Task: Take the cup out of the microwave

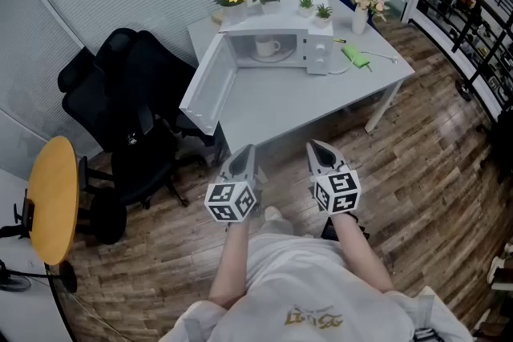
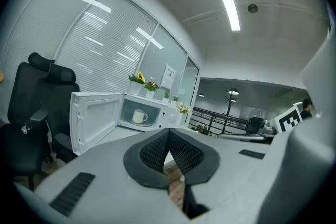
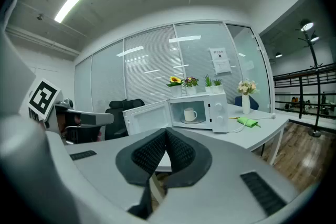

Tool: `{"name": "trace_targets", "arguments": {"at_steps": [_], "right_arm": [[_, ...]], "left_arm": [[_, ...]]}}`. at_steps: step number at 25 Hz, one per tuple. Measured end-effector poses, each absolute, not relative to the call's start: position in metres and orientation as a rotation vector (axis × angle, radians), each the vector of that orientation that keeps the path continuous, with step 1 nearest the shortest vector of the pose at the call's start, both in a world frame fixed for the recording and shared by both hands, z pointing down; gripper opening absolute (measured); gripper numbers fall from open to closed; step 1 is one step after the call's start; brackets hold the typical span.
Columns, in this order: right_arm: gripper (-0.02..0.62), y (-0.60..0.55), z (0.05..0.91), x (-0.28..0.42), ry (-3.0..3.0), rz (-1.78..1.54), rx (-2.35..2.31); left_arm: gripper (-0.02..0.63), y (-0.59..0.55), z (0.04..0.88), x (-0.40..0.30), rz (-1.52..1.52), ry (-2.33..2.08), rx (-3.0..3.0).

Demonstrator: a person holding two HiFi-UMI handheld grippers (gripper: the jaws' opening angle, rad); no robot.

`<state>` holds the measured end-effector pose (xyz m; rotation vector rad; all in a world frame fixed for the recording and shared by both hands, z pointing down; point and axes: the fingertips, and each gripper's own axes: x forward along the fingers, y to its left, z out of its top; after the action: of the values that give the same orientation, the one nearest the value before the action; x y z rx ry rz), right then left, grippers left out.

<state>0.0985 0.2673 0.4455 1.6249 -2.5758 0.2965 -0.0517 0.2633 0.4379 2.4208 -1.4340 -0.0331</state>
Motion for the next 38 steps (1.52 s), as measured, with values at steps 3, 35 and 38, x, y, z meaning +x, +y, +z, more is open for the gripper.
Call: {"name": "trace_targets", "arguments": {"at_steps": [3,35,38], "right_arm": [[0.011,0.272,0.448,0.098,-2.581,0.301,1.613],[0.164,0.091,0.478,0.099,-2.534,0.356,1.651],[0.164,0.046,0.480,0.100,-2.513,0.383,1.672]], "left_arm": [[0.017,0.266,0.439,-0.050,-0.030,-1.432,2.423],[0.221,0.087,0.474,-0.067,0.035,-1.523,2.320],[0.221,0.038,0.472,-0.069,0.049,-1.508,2.326]]}}
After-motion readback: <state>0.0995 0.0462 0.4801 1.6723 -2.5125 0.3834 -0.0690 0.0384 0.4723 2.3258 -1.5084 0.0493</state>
